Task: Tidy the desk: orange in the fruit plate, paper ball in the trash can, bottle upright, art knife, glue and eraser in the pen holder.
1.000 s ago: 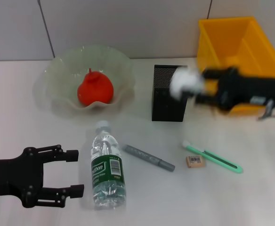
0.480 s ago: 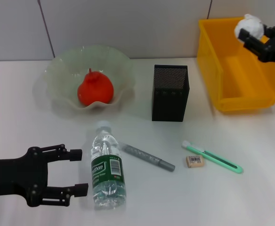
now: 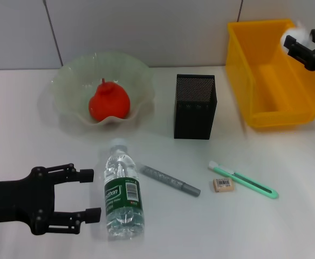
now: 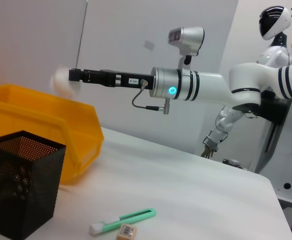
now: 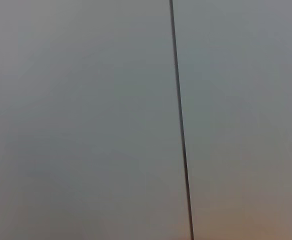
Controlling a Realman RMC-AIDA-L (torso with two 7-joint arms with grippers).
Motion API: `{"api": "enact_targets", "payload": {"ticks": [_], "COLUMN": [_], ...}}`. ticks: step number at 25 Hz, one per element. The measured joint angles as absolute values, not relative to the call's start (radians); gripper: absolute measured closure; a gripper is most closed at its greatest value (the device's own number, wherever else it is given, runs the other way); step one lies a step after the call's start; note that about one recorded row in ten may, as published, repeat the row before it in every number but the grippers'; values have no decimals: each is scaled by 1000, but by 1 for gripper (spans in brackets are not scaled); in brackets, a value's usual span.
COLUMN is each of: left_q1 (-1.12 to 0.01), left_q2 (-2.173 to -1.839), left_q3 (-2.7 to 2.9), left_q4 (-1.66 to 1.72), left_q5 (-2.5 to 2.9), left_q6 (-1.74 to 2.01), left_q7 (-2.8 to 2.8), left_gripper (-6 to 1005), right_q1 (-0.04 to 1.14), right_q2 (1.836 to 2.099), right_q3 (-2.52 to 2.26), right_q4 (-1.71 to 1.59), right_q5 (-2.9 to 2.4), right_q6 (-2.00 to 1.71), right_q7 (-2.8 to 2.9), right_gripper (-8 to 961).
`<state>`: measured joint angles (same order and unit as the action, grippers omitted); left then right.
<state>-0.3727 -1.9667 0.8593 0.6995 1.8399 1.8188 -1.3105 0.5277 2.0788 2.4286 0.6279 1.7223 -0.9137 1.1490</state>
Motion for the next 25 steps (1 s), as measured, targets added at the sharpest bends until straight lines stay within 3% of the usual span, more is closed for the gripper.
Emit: {"api": "enact_targets", "payload": {"ticks": [2, 5, 25], "left_q1": [-375, -376, -376], "left_q2": [-1967, -1966, -1968], "left_q3": [852, 848, 842], "left_q4": [700, 700, 689], "left_q5": [1840, 1842, 1841], "left_q6": [1819, 1819, 1811], "left_q7": [-1311, -1311, -1311], "left_gripper": [137, 137, 138], "right_q1": [528, 529, 487], "right_q2": [2078, 2078, 2077], "right_q3": [2428, 2431, 2436], "right_q4": [627, 627, 602], "right_q5": [1723, 1723, 1964], "right_q6": [-912, -908, -1141], "right_q7": [1149, 1148, 1141], "right_gripper": [304, 172, 171]}}
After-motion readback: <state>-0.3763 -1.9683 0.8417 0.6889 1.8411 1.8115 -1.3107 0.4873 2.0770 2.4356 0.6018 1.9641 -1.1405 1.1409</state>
